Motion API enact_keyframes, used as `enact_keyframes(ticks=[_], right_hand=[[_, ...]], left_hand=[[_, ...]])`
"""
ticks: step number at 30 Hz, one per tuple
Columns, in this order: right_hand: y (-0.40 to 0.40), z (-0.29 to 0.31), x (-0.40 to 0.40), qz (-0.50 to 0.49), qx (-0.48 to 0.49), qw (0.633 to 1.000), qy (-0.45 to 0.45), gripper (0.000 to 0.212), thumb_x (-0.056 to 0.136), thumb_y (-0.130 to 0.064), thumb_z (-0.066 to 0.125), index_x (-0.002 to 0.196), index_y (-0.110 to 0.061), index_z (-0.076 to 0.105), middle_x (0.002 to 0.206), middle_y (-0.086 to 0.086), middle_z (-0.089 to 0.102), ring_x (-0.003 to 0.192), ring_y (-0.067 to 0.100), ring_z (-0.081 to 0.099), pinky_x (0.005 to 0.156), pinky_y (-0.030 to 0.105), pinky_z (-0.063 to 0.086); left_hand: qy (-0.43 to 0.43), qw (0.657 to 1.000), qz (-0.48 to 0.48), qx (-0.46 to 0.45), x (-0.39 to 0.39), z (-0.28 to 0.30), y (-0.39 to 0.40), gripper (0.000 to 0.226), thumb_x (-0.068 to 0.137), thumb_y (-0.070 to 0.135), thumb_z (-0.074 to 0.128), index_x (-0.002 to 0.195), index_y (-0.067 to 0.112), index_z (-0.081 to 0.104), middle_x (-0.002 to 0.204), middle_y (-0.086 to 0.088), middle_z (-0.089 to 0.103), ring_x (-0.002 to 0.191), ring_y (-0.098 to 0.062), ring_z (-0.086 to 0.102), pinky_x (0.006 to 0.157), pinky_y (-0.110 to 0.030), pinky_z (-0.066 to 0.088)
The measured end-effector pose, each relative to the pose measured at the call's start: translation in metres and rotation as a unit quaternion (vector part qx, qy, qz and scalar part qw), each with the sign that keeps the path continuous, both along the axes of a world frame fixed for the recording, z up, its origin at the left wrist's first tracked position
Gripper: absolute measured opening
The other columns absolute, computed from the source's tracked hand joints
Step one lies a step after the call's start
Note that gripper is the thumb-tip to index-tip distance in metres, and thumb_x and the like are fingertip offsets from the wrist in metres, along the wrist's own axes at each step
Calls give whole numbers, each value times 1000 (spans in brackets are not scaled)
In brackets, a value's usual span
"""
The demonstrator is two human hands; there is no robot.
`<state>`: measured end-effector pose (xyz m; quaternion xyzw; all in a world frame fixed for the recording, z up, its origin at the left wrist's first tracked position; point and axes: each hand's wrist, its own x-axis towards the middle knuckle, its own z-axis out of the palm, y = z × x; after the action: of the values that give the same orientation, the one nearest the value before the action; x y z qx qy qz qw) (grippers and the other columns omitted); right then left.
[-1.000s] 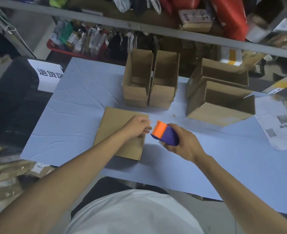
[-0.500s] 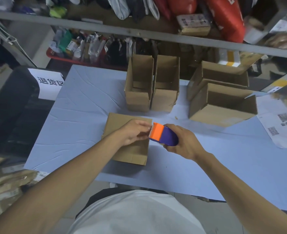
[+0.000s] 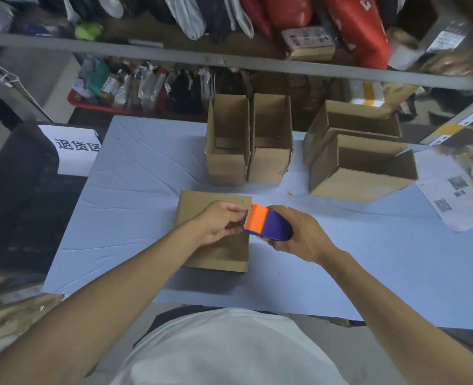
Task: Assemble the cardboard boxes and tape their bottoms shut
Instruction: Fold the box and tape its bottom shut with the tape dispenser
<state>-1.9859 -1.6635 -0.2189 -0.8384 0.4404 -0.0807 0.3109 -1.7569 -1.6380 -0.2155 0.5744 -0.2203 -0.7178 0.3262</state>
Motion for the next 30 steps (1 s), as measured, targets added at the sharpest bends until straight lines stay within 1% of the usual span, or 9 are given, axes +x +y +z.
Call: enact_keyframes(ticks=[3,5,8,10,14,17,24,28,30], right_hand=[[1,-1,-2,-7,-10,1000,9,71,71,-41,80,132,-34,44,113,-6,62,91,12,57,72,15,43],[1,-2,-4,0,-18,1000,24,72,71,-41,80,132,-33,43,114,-6,62,91,12,56,72,16,44],[3,-3,-3,15,-19,999,40,74,72,-43,80,134,-32,43,117,-6,62,94,12,56,75,21,46],[5,-5,-2,18,-15,999,38,74,72,-43,80,135,-31,42,118,-6,61,95,13,56,75,21,47],[5,-8,-2,19,-10,999,30,74,72,-43,80,134,-31,42,118,-6,62,96,14,57,73,21,47],[1,-9,-1,29,-12,998,58,75,71,-45,80,134,-32,41,117,-6,61,97,16,57,75,26,51],[-19,-9,-27,76,6,988,137,72,68,-44,75,130,-39,39,111,-8,63,88,16,56,71,31,51],[-34,-12,-51,57,-11,981,186,69,67,-42,75,129,-38,45,109,-10,66,82,11,49,65,24,38],[-40,-15,-48,56,-10,981,187,68,68,-41,76,129,-35,47,109,-9,67,82,12,48,66,24,37]], left_hand=[[27,999,38,19,2,1,0,18,98,3,48,95,4,66,81,-9,72,73,-17,70,64,-27,57],[45,998,31,24,4,3,1,18,98,6,50,95,2,68,84,-11,73,79,-20,71,71,-30,58],[-39,999,-32,-20,4,2,6,13,90,-6,58,95,1,68,84,-10,71,76,-16,70,68,-24,58],[-113,992,-36,-37,3,0,7,17,85,-12,62,91,3,67,85,-14,69,75,-19,69,66,-24,58],[-214,975,-13,-50,2,-5,7,10,83,-5,70,83,4,69,87,-14,70,76,-21,71,69,-28,60],[-292,954,-28,-54,1,-7,8,4,82,5,75,79,7,72,74,-10,71,64,-18,67,63,-28,55],[-357,933,-48,-28,10,-8,7,16,78,14,79,65,9,73,65,-11,71,58,-19,61,72,-31,55],[-363,931,-42,-3,20,-6,1,14,77,13,79,67,4,73,68,-16,72,52,-18,57,73,-35,57],[-367,930,-28,3,17,-6,-4,11,76,13,79,70,4,74,67,-14,72,52,-17,58,73,-37,59]])
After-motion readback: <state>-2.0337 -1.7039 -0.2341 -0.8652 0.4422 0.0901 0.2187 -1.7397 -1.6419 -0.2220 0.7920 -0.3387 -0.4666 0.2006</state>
